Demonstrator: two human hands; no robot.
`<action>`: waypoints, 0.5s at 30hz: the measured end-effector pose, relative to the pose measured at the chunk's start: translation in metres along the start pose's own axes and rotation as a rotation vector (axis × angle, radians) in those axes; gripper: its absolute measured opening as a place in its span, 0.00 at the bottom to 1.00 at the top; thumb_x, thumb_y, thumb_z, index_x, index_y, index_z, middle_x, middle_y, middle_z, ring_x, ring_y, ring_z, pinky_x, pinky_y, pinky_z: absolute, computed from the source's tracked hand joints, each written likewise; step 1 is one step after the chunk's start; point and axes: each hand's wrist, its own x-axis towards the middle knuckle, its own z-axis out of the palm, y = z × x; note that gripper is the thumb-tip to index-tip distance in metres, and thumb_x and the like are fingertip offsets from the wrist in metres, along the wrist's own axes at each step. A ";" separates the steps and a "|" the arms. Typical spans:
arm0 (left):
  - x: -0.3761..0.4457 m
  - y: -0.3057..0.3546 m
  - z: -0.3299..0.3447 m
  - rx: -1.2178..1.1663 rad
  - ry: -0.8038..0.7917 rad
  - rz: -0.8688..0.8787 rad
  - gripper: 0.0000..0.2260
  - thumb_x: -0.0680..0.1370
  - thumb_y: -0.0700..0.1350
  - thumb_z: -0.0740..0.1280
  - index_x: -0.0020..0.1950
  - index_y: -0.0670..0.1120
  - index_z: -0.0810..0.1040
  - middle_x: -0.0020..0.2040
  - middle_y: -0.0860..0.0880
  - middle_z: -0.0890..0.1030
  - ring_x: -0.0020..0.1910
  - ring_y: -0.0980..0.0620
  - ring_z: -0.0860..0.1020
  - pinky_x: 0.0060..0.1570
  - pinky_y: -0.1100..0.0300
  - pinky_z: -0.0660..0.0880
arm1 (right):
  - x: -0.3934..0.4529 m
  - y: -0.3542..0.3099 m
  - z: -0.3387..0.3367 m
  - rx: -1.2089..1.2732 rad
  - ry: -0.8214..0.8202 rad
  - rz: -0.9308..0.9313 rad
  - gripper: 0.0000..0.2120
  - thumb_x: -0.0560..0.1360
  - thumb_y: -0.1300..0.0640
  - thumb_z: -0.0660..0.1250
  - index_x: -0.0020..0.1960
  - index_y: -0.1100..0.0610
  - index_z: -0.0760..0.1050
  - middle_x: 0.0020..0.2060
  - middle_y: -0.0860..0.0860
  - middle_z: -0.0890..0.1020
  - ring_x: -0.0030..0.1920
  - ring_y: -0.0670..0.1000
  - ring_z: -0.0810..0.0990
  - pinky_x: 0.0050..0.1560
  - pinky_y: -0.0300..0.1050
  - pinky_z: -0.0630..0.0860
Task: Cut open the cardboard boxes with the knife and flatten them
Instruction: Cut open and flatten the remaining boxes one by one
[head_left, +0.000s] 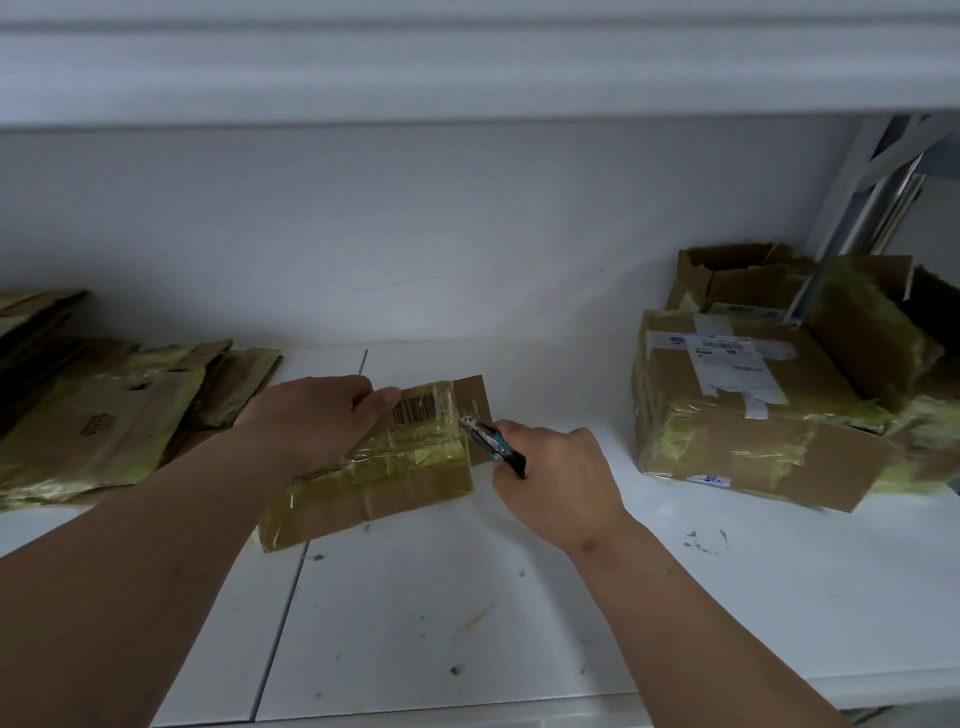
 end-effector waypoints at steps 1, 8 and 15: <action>0.000 0.000 0.000 -0.003 -0.003 -0.003 0.27 0.79 0.68 0.42 0.43 0.53 0.74 0.38 0.54 0.79 0.39 0.55 0.77 0.37 0.58 0.69 | -0.004 0.001 0.001 -0.003 -0.013 -0.006 0.13 0.73 0.53 0.59 0.53 0.49 0.78 0.27 0.45 0.70 0.24 0.48 0.64 0.45 0.45 0.66; -0.002 0.004 -0.002 0.009 -0.007 -0.019 0.27 0.79 0.68 0.43 0.43 0.53 0.74 0.37 0.53 0.79 0.38 0.55 0.77 0.37 0.58 0.70 | -0.033 0.004 0.008 -0.070 -0.171 -0.008 0.13 0.71 0.52 0.52 0.49 0.49 0.73 0.29 0.47 0.71 0.29 0.51 0.68 0.50 0.46 0.65; -0.004 0.002 -0.005 -0.050 -0.044 -0.084 0.25 0.79 0.68 0.45 0.43 0.55 0.74 0.39 0.55 0.79 0.40 0.56 0.76 0.40 0.57 0.71 | -0.037 -0.002 0.005 0.200 -0.087 0.271 0.11 0.77 0.56 0.61 0.56 0.47 0.77 0.35 0.47 0.79 0.37 0.52 0.78 0.37 0.44 0.72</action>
